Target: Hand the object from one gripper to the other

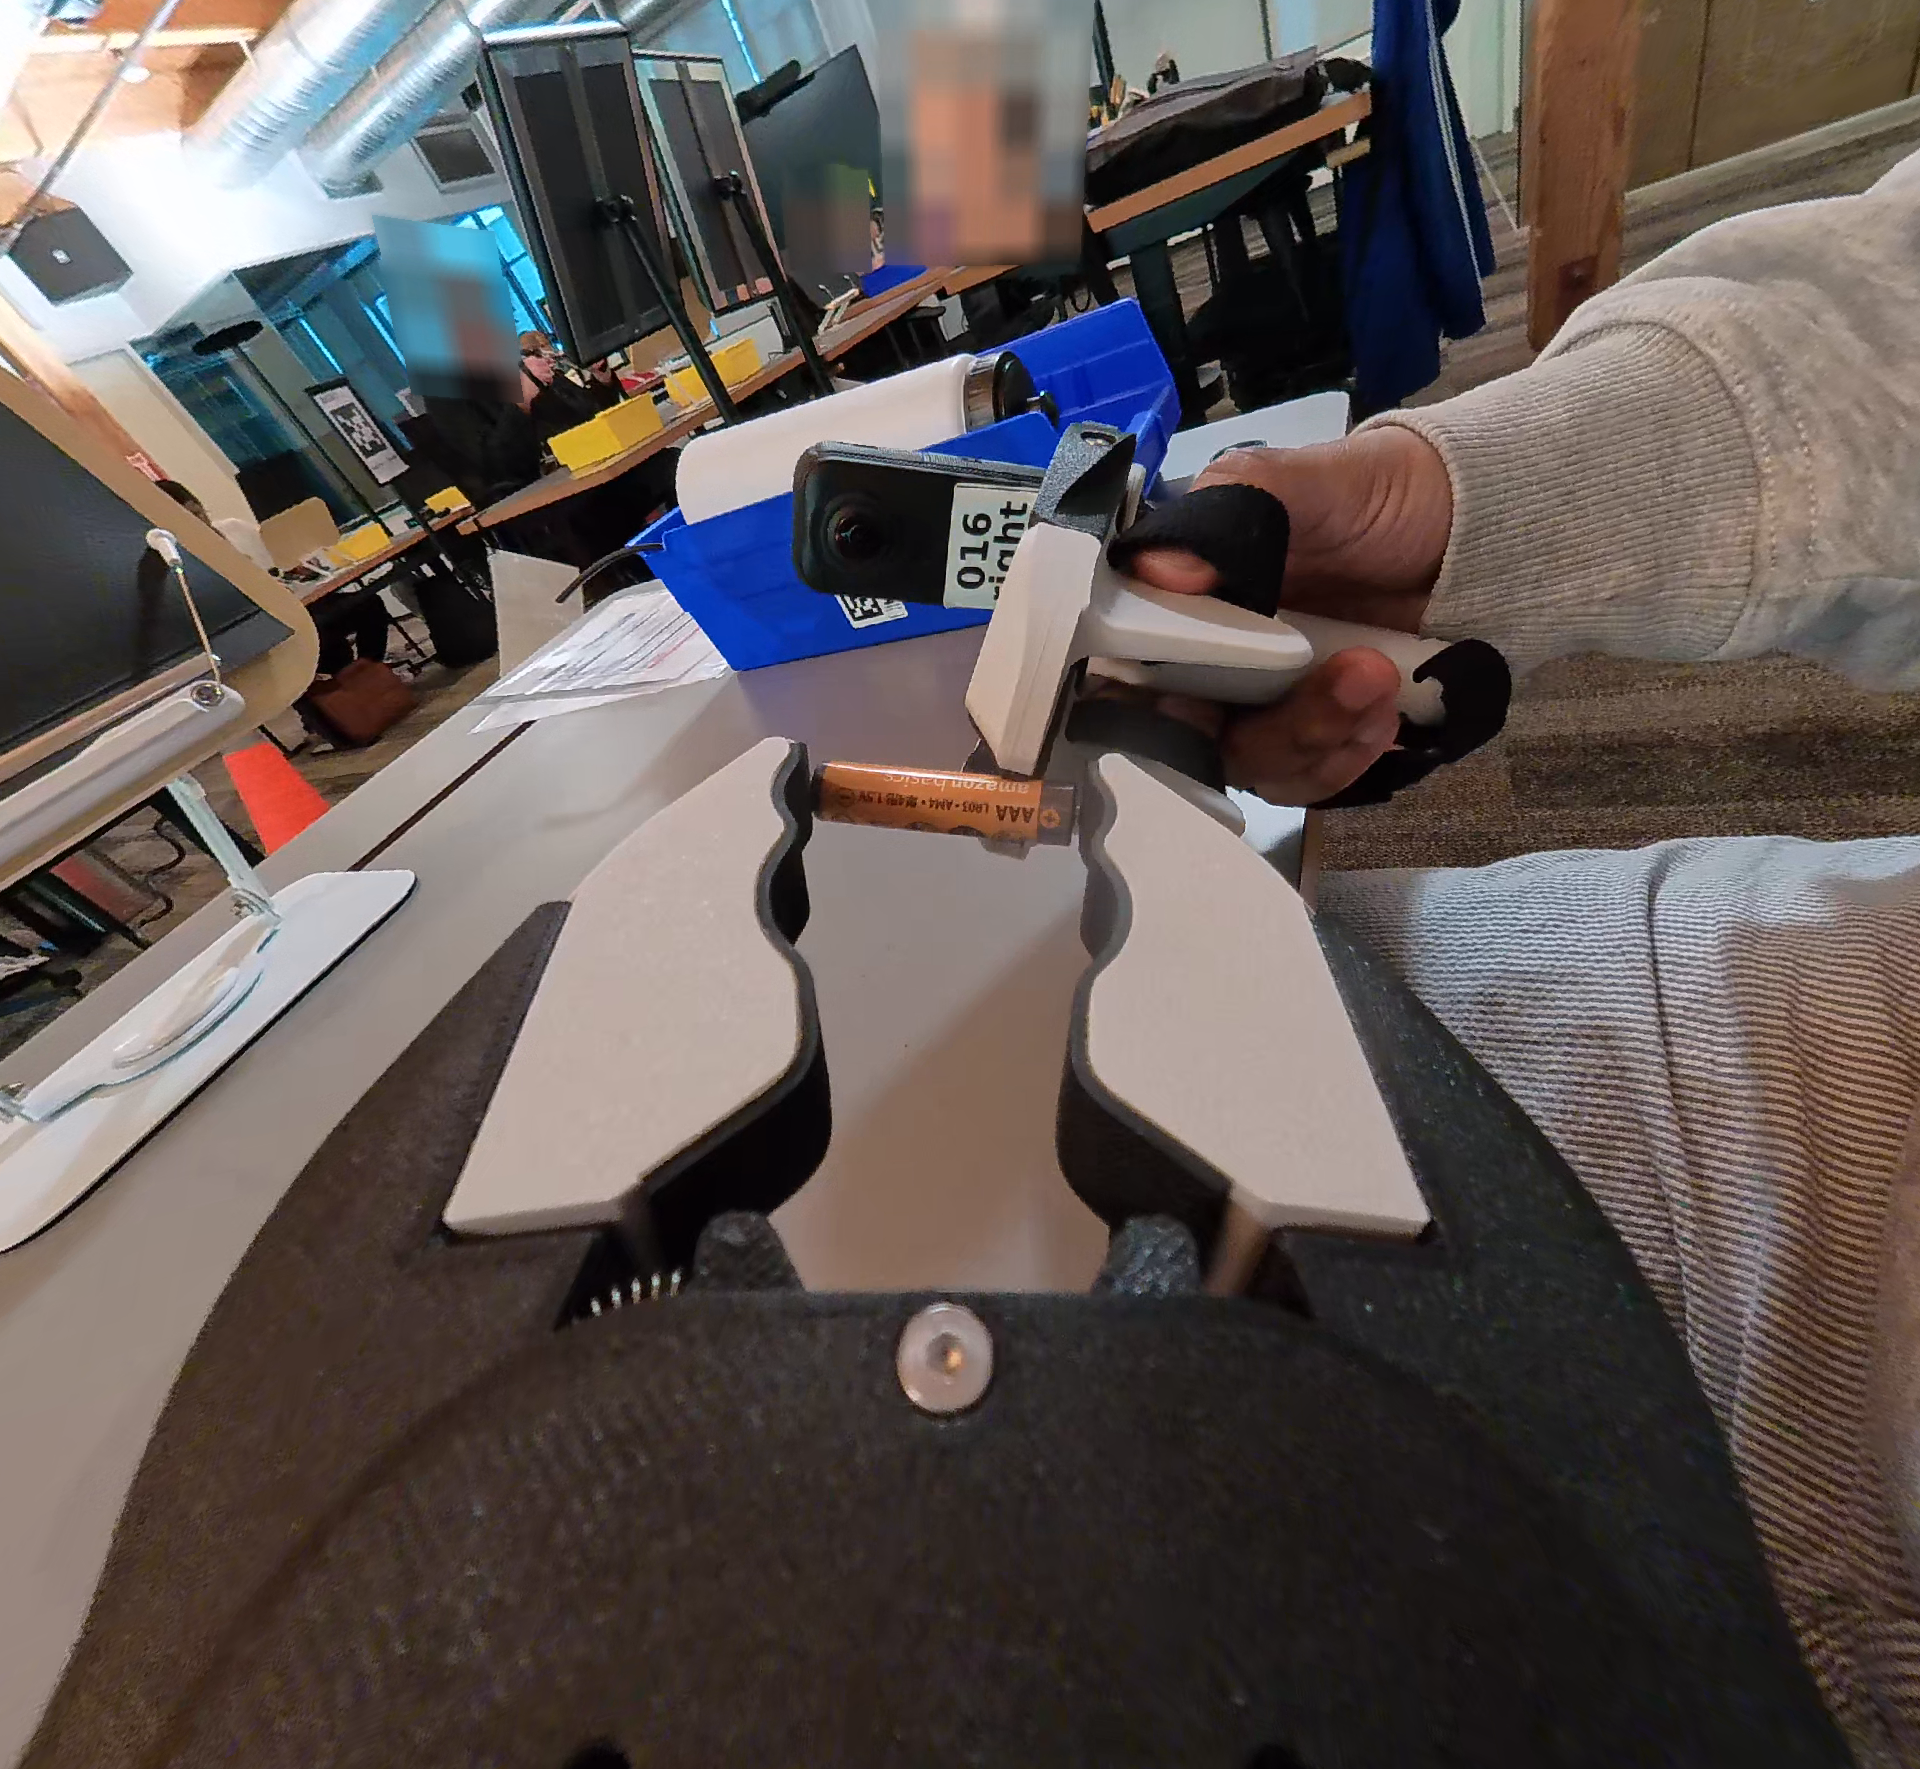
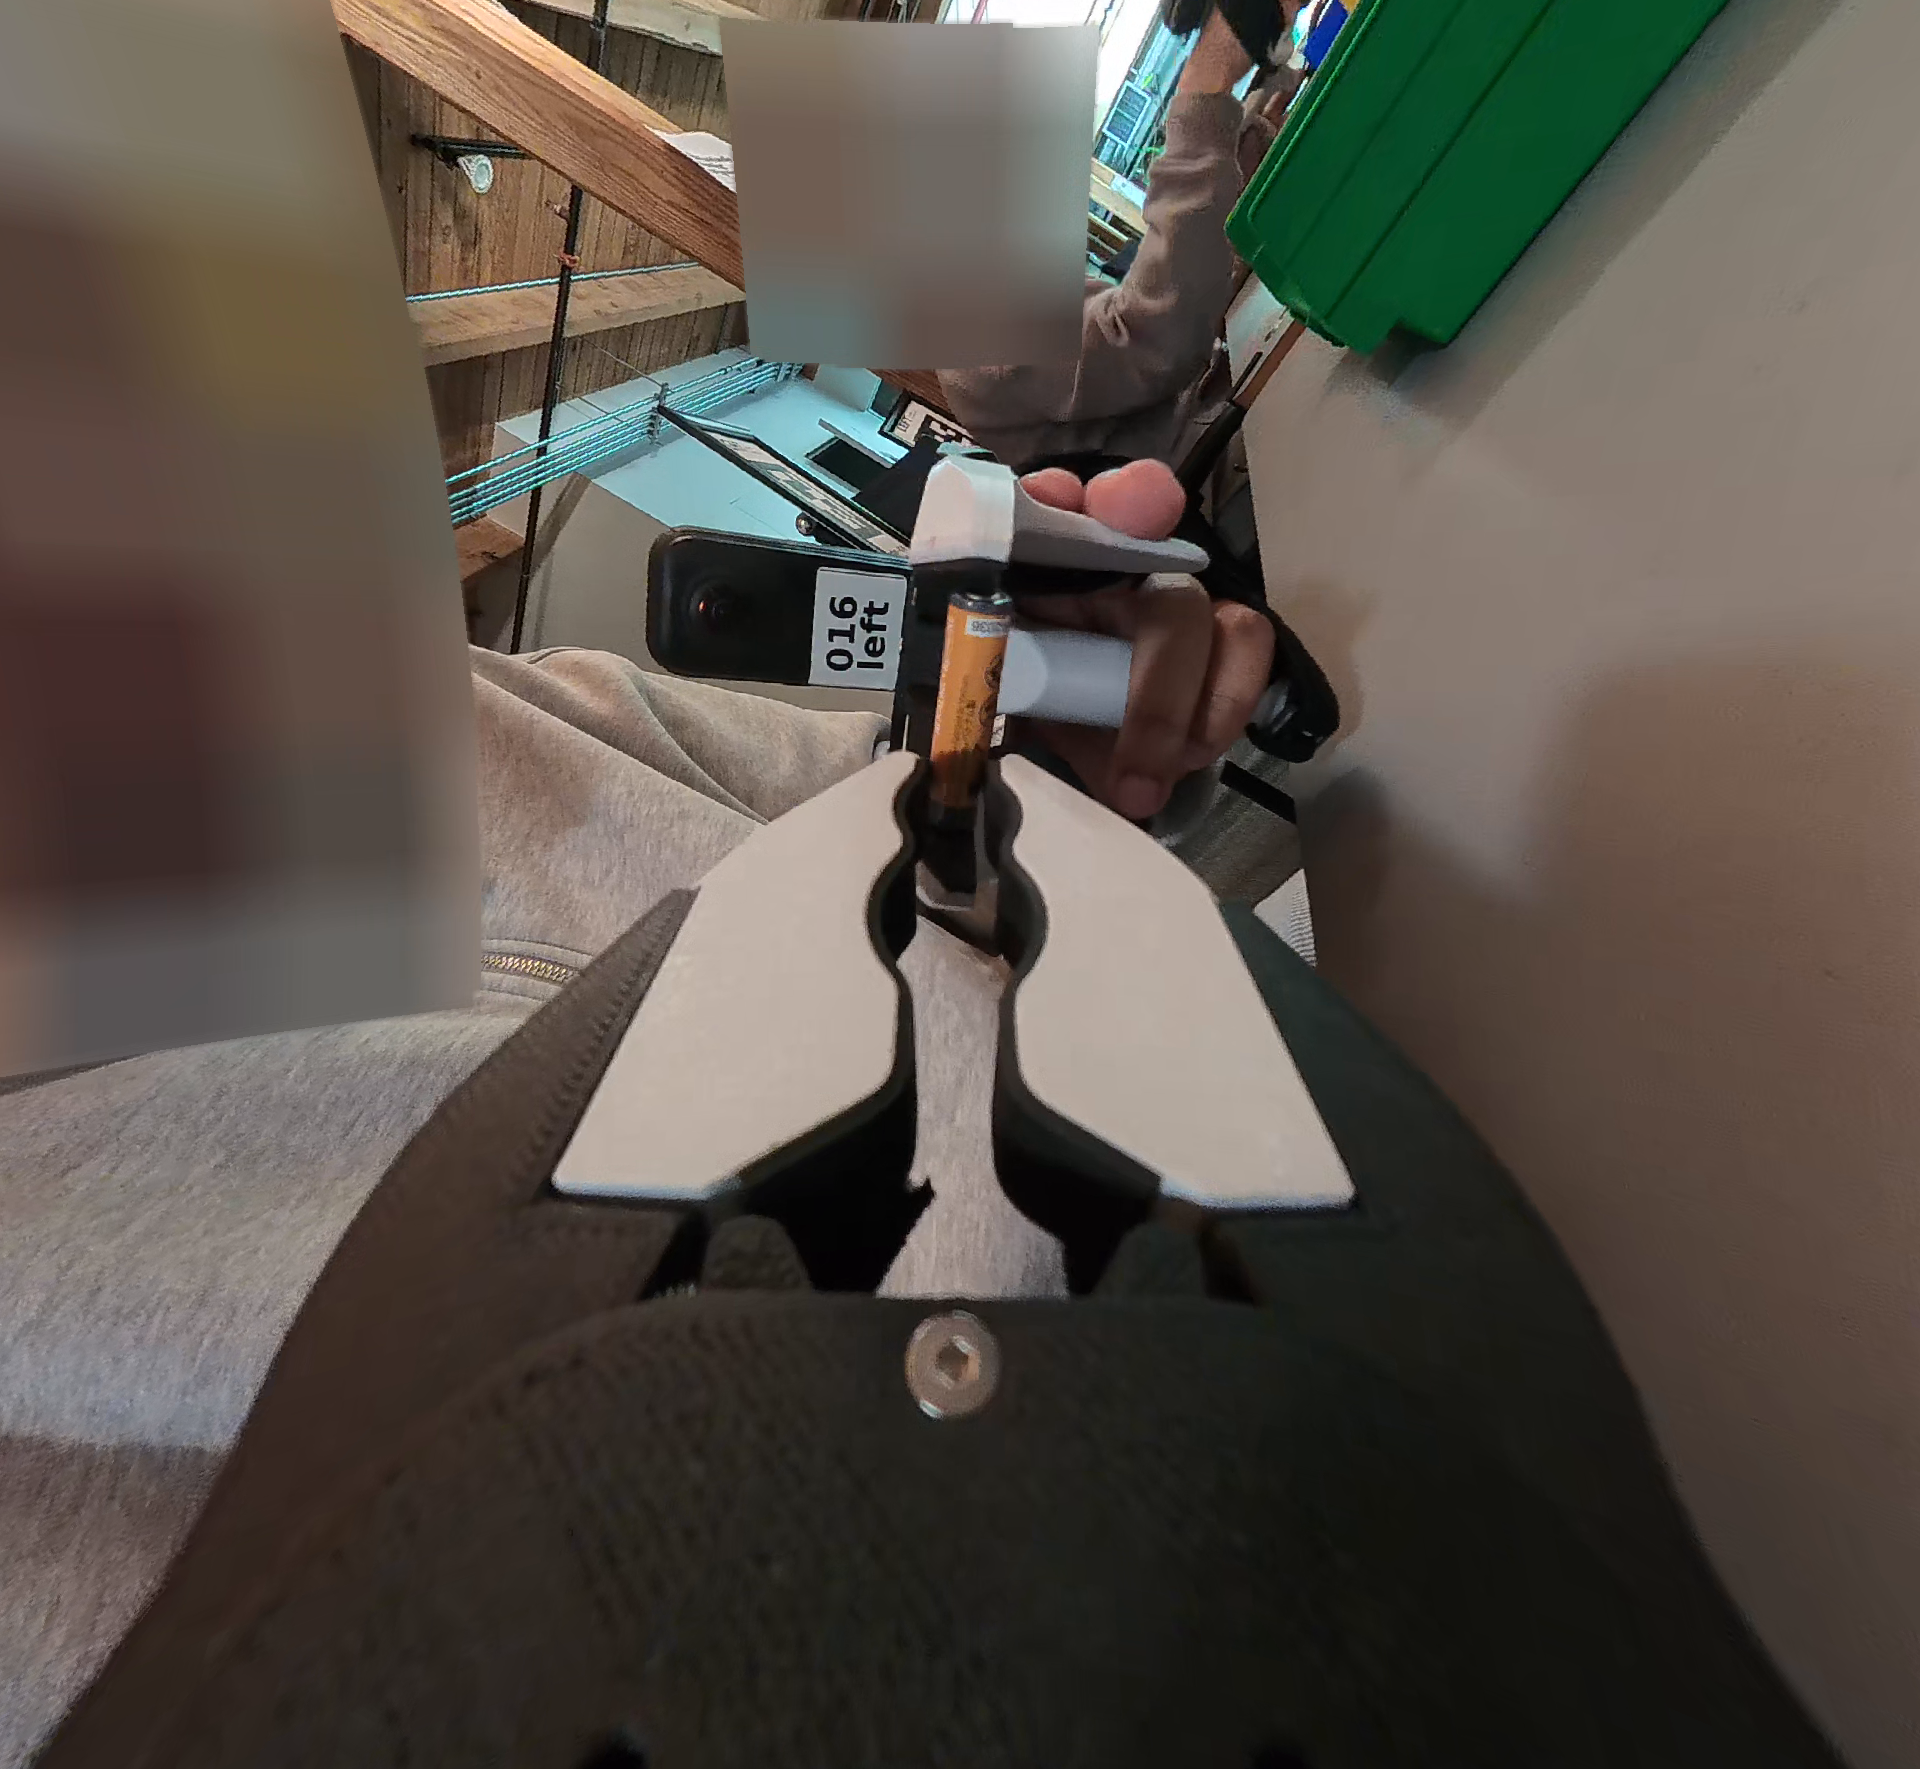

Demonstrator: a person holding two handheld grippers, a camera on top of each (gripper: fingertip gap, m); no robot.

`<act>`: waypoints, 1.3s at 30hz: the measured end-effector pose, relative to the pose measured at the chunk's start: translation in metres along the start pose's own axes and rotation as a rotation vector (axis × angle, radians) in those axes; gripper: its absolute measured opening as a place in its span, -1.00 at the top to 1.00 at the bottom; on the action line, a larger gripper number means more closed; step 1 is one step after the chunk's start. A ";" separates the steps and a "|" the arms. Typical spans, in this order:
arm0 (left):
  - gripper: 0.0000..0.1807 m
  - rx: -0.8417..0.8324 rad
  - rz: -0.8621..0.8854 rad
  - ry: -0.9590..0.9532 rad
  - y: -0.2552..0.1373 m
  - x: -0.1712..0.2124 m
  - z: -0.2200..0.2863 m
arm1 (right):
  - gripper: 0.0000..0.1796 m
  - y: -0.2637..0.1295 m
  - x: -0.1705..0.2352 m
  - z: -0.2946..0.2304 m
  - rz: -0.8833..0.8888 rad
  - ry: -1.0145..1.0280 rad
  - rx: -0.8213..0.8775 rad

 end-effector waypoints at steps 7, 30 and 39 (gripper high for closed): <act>0.26 0.025 -0.003 -0.043 0.001 0.000 0.002 | 0.89 0.002 0.007 0.000 -0.056 0.011 0.007; 0.46 0.141 -0.003 -0.096 -0.004 -0.002 0.015 | 0.89 -0.006 0.012 -0.003 -0.084 0.094 -0.025; 0.46 0.133 -0.006 -0.089 -0.003 -0.002 0.014 | 0.89 -0.006 0.012 -0.003 -0.082 0.093 -0.025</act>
Point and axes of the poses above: each gripper's, where its closed fingertips meet, y out along the fingers, x out of its underside, z = x × y across the jaws, the point moved 1 cm from there along -y, back along the fingers, and after that the axes turned 13 degrees about -x, right-handed, at the moved point
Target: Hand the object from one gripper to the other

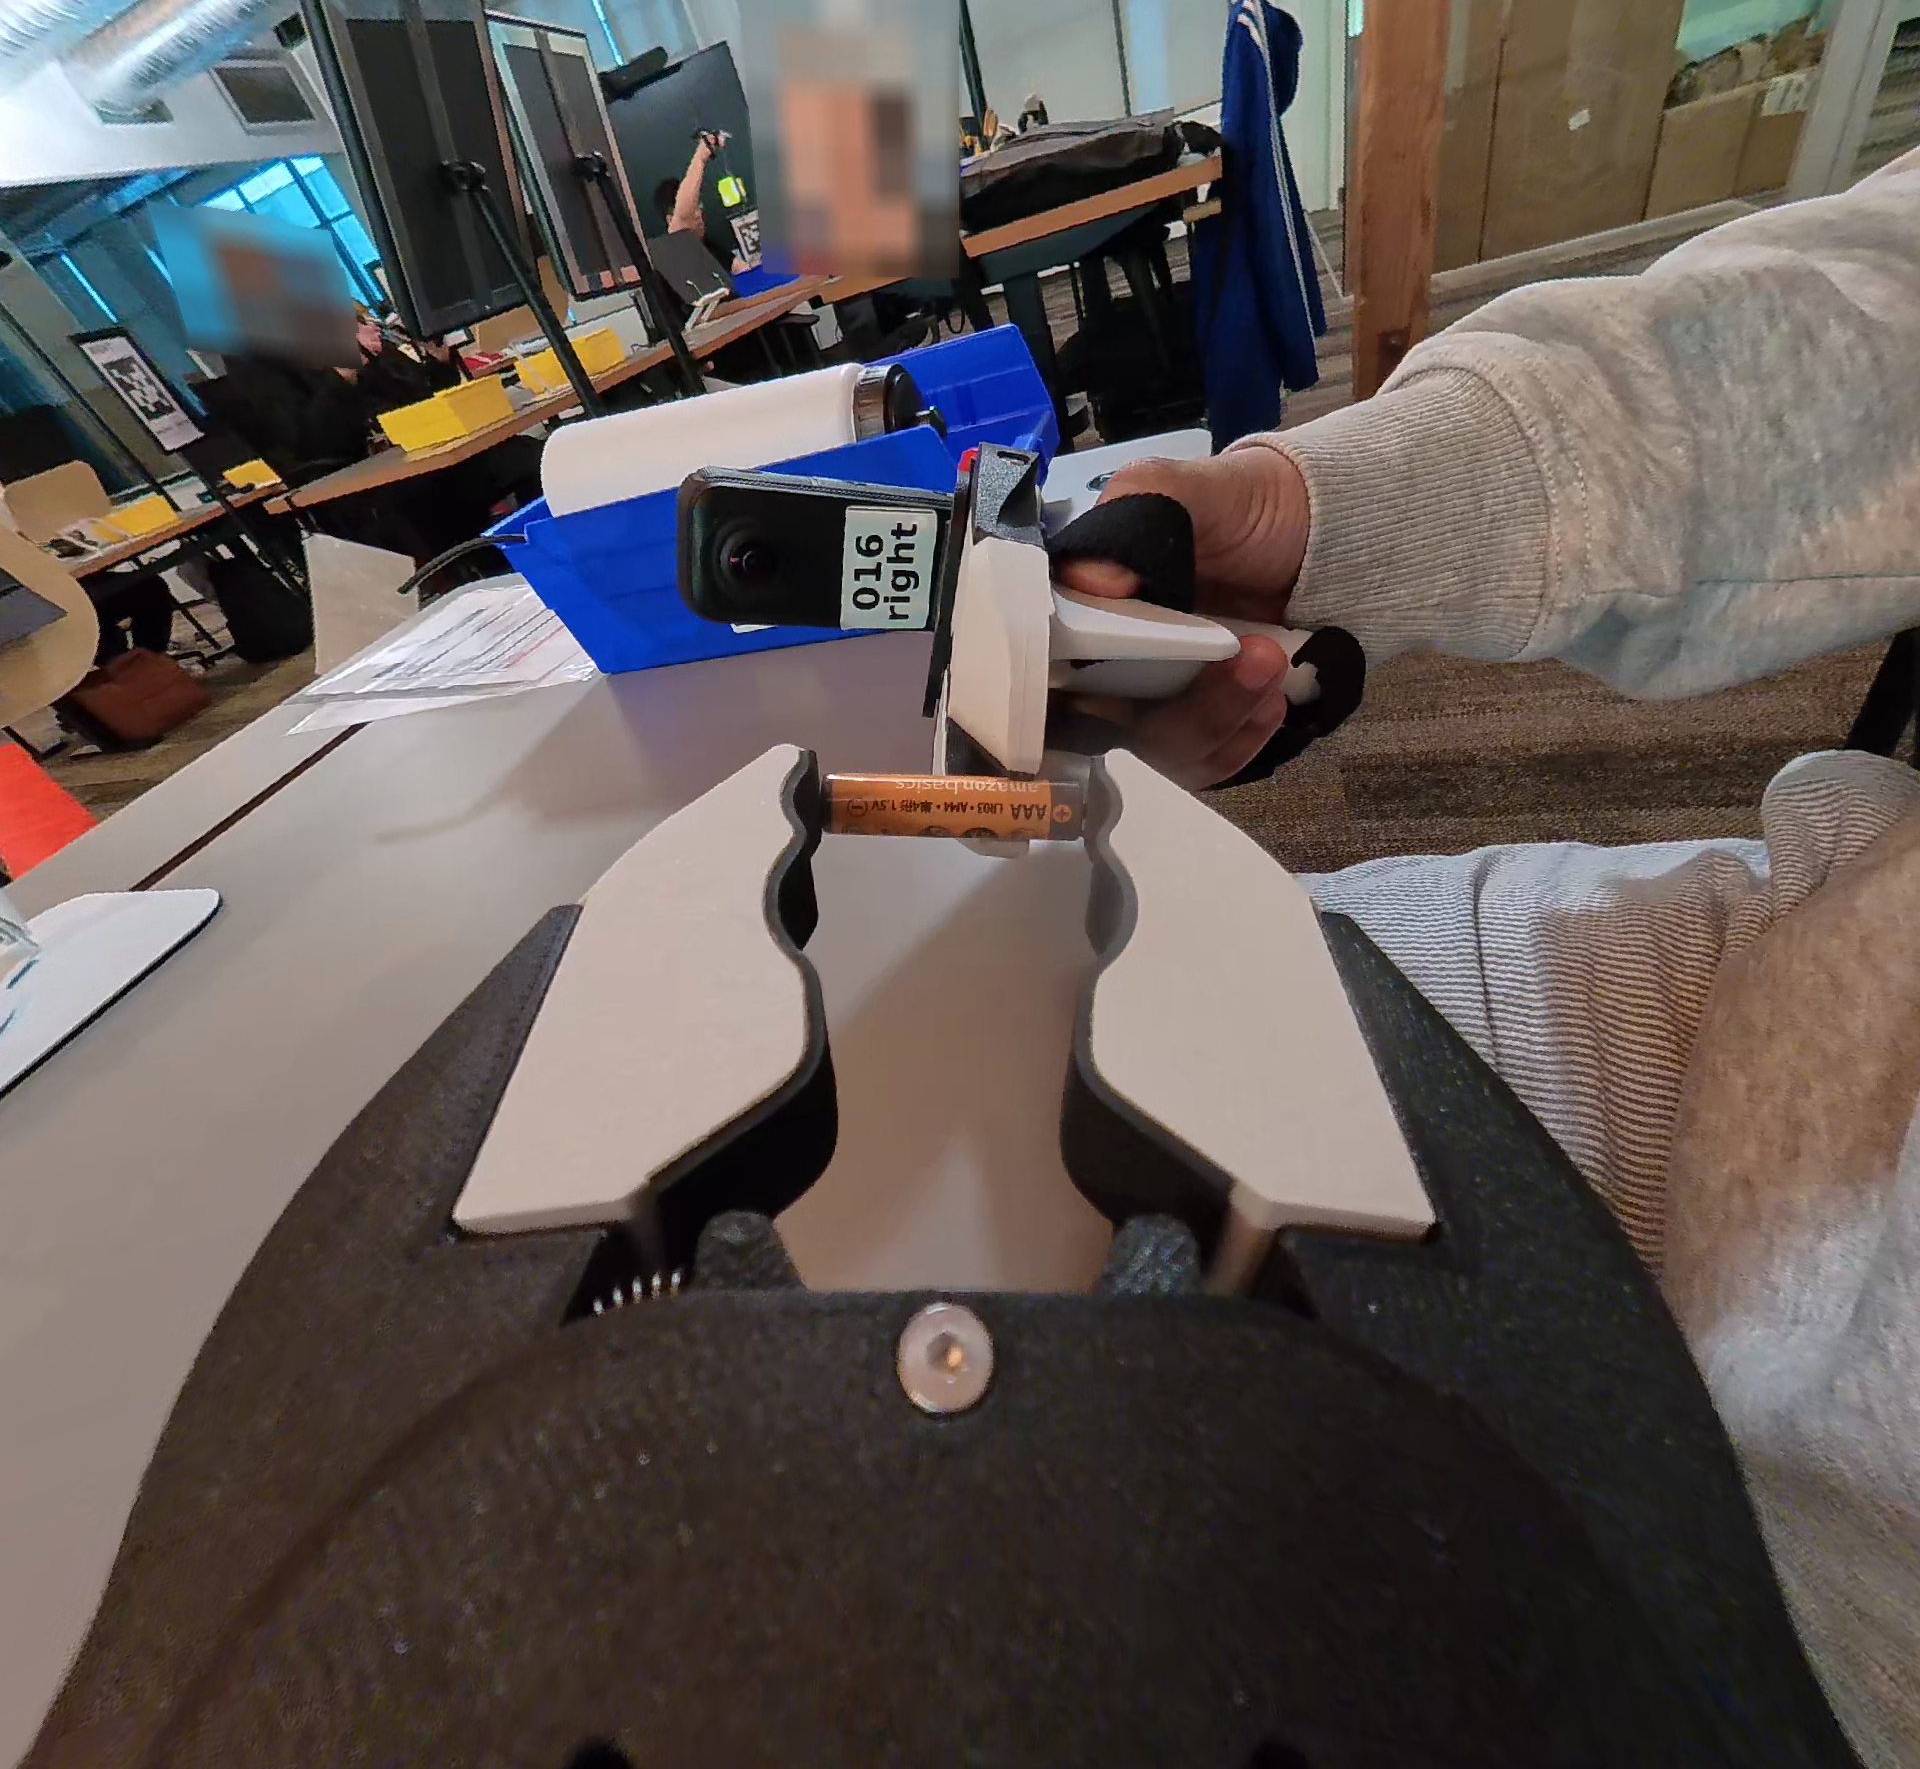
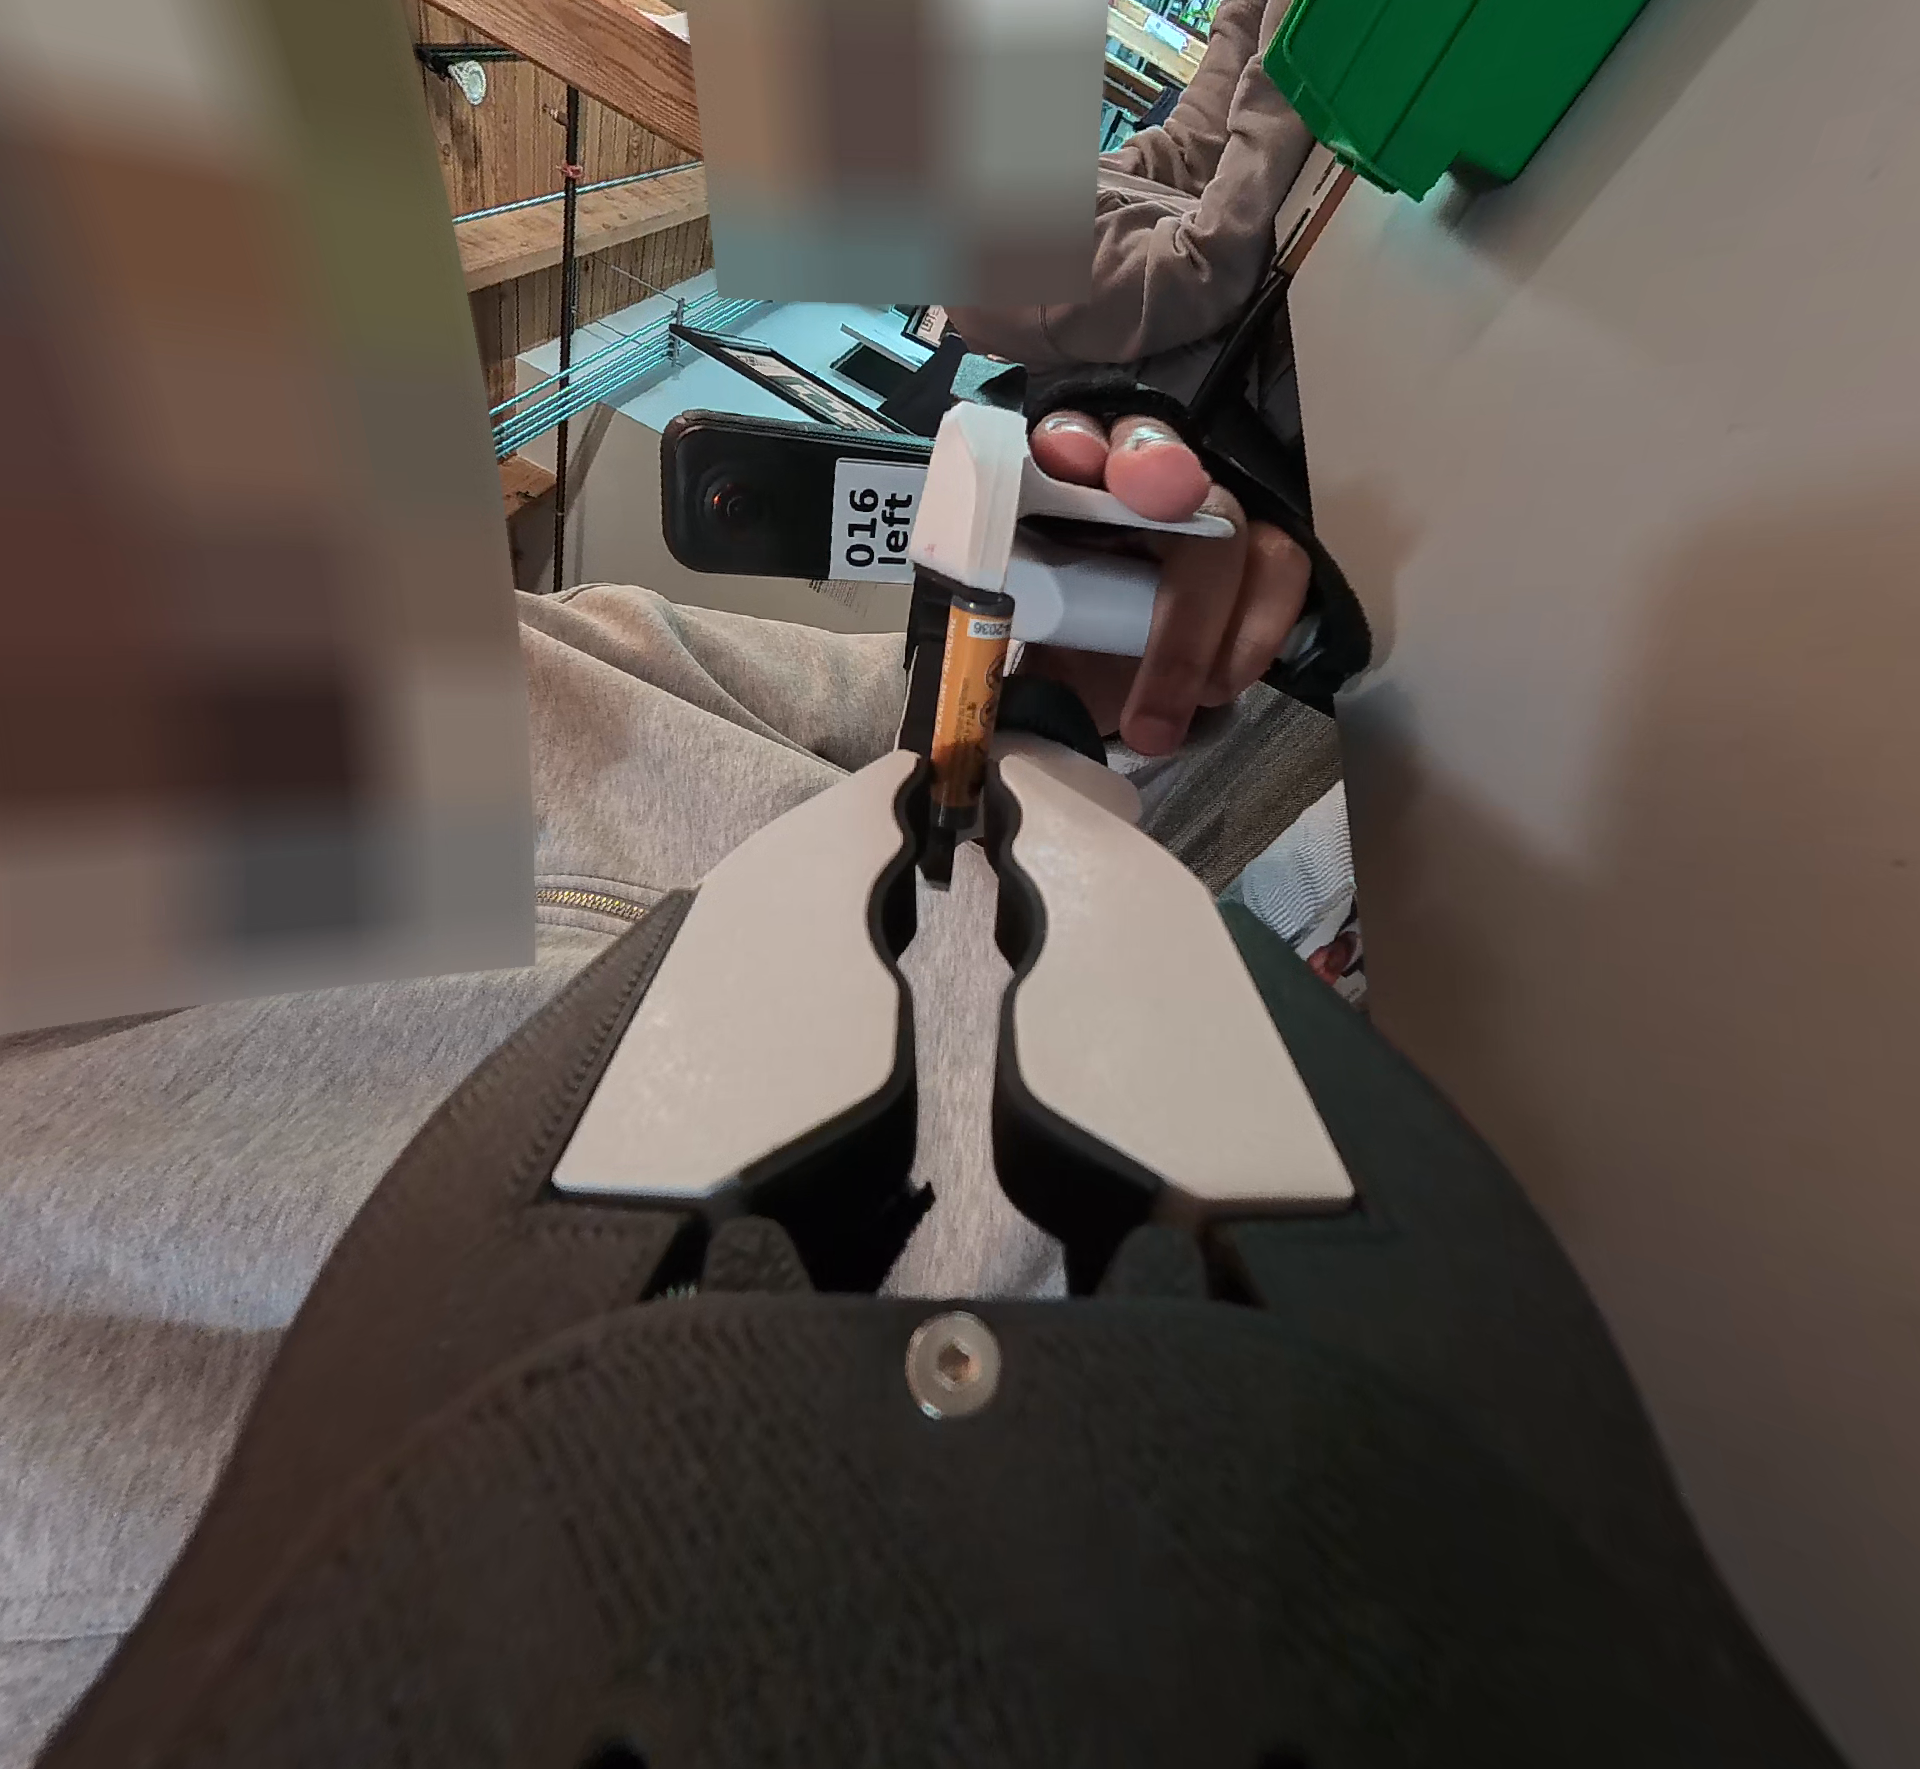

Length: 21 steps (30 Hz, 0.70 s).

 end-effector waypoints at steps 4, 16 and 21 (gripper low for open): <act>0.47 0.009 0.000 -0.008 0.000 0.000 0.001 | 0.89 0.000 0.000 0.000 0.000 -0.002 0.001; 0.47 -0.004 -0.001 -0.006 0.000 -0.001 -0.001 | 0.89 -0.001 -0.002 -0.001 0.015 -0.010 -0.002; 0.47 -0.013 -0.011 -0.005 0.001 0.001 -0.002 | 0.88 -0.002 -0.004 0.001 0.026 -0.021 -0.002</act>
Point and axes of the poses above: each gripper's, where its closed fingertips meet, y out along the fingers, x out of its underside, z = x × y across the jaws, the point moved 1 cm from there along -y, back along the fingers, and after that the axes turned 13 degrees about -x, right-handed, at the moved point
